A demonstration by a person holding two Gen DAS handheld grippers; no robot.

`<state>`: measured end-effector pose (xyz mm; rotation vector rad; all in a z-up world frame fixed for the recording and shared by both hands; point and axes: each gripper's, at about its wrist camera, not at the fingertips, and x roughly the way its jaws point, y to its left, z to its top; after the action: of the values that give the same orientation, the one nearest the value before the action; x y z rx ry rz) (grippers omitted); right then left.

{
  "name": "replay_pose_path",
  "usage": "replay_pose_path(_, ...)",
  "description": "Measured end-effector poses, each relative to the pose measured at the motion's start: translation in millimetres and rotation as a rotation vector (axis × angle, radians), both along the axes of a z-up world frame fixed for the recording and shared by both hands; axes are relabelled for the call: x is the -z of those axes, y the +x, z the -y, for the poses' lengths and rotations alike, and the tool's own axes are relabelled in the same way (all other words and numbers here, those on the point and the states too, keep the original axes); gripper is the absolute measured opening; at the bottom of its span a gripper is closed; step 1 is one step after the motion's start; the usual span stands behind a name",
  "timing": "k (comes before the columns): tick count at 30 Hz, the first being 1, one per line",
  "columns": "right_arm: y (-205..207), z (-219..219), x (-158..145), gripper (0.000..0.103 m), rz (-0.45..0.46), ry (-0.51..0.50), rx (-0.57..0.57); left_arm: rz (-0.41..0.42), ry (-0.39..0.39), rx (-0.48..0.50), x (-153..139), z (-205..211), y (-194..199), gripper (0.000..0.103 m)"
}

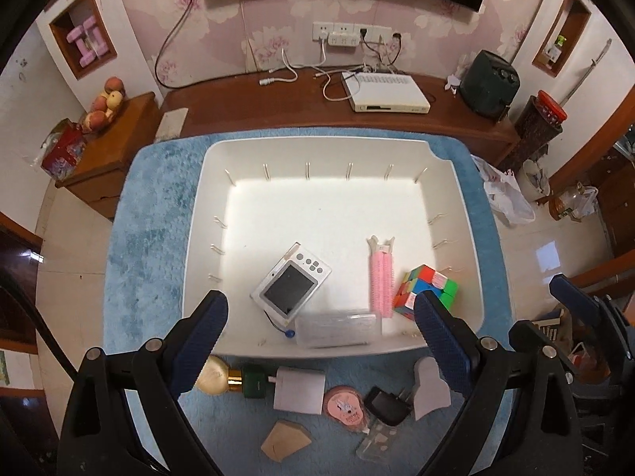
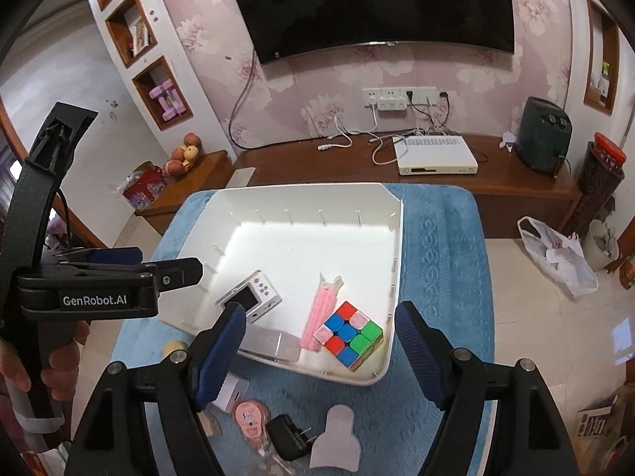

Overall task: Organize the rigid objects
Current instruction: 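Release the clear box into the bin with the left tool while the right tool drops the cube, then move both tools back from the bin toward the items on the rug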

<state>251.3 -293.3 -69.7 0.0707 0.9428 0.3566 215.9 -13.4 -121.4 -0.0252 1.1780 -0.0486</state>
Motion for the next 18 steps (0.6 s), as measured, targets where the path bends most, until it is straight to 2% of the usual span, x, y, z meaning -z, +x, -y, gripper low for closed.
replay_pose_path(10,-38.7,6.0,-24.5,0.080,0.032,0.038,-0.061,0.095,0.020,-0.076,-30.9,2.5,-57.9,0.096)
replay_pose_path(18,-78.0,4.6,-23.7,0.080,0.016,0.059,-0.107,0.120,0.044,-0.184,-31.1,-8.8,-118.1,0.096)
